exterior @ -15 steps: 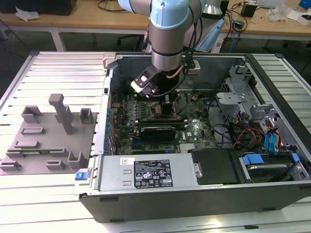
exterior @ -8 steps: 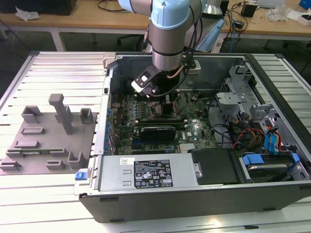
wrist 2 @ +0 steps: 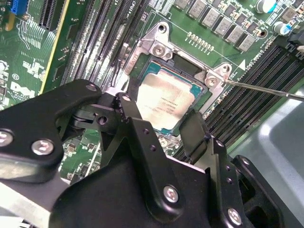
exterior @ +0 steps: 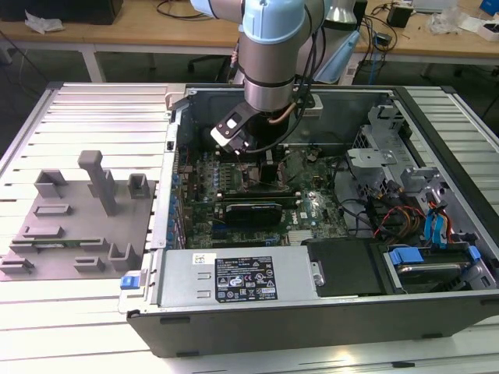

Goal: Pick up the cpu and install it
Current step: 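Place the cpu into insertion slot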

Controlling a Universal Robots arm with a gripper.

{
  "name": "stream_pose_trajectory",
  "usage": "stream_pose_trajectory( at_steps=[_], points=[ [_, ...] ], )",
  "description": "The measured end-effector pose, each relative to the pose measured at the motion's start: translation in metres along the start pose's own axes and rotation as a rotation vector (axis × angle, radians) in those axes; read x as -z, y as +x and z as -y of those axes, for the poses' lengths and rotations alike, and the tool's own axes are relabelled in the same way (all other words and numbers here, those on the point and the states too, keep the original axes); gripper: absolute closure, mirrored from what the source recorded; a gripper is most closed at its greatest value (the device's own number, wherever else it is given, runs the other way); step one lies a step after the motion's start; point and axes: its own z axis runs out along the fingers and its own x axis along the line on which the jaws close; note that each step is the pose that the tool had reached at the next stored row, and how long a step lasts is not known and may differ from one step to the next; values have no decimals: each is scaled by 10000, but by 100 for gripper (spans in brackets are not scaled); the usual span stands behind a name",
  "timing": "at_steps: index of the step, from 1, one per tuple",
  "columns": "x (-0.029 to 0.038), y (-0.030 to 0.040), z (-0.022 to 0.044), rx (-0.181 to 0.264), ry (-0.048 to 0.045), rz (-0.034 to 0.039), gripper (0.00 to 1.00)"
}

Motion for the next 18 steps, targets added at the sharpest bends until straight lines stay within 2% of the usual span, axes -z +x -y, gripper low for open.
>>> stream_pose_trajectory(
  at_steps=[1,8,9,13,16,18],
  points=[
    [0,0,0,0,-1,-2,47],
    [1,1,-1,0,-3,-5,47],
    [2,1,-1,0,-2,-3,39],
    [11,0,0,0,1,3,39],
    [72,0,-4,-1,-3,-4,39],
    [73,1,-4,-1,-4,-5,39]
  ],
)
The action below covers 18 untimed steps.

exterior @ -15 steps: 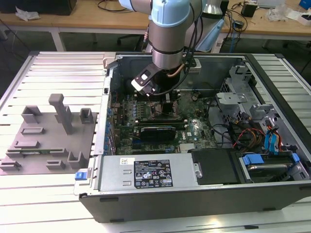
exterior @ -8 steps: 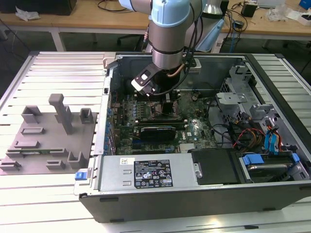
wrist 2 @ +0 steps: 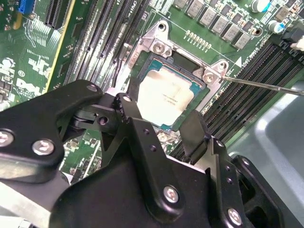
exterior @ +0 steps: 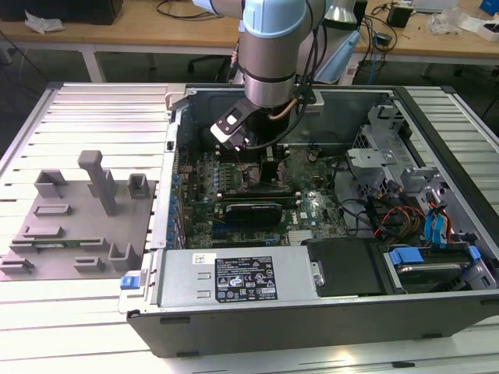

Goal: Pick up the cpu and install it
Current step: 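Place the cpu into insertion slot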

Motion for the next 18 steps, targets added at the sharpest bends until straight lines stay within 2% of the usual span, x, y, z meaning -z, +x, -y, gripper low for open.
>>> stream_pose_trajectory(
  at_steps=[2,3,4,6,7,9,10,11,18],
  points=[
    [2,0,0,1,1,2,40],
    [3,0,0,0,1,2,47],
    [3,-1,0,0,1,2,47],
    [4,-1,0,0,2,2,59],
    [6,-1,0,0,2,3,71],
    [6,0,0,0,1,2,84],
    [7,0,0,0,2,2,84],
    [7,0,0,0,2,2,89],
    [-10,0,1,0,2,3,89]
  ],
)
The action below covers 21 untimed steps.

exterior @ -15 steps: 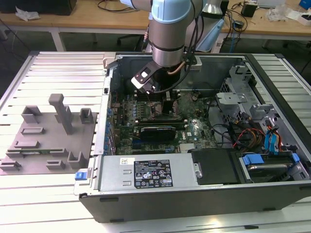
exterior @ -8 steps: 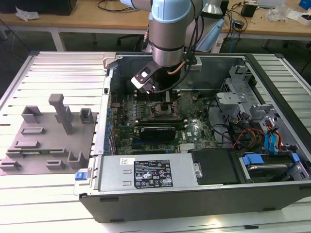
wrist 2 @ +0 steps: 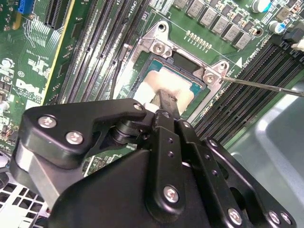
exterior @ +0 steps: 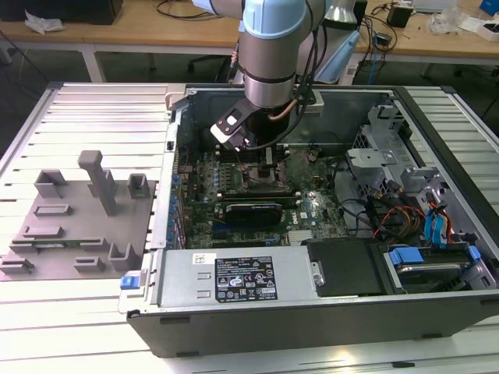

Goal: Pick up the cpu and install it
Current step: 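Place the cpu into insertion slot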

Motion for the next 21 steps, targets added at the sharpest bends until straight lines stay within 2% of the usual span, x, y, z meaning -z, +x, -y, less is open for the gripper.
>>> stream_pose_trajectory(
  at_steps=[14,16,21],
  points=[
    [-38,0,2,0,1,2,89],
    [-12,4,-1,-2,-15,-26,89],
    [97,-1,-4,-1,-1,-1,89]
  ],
)
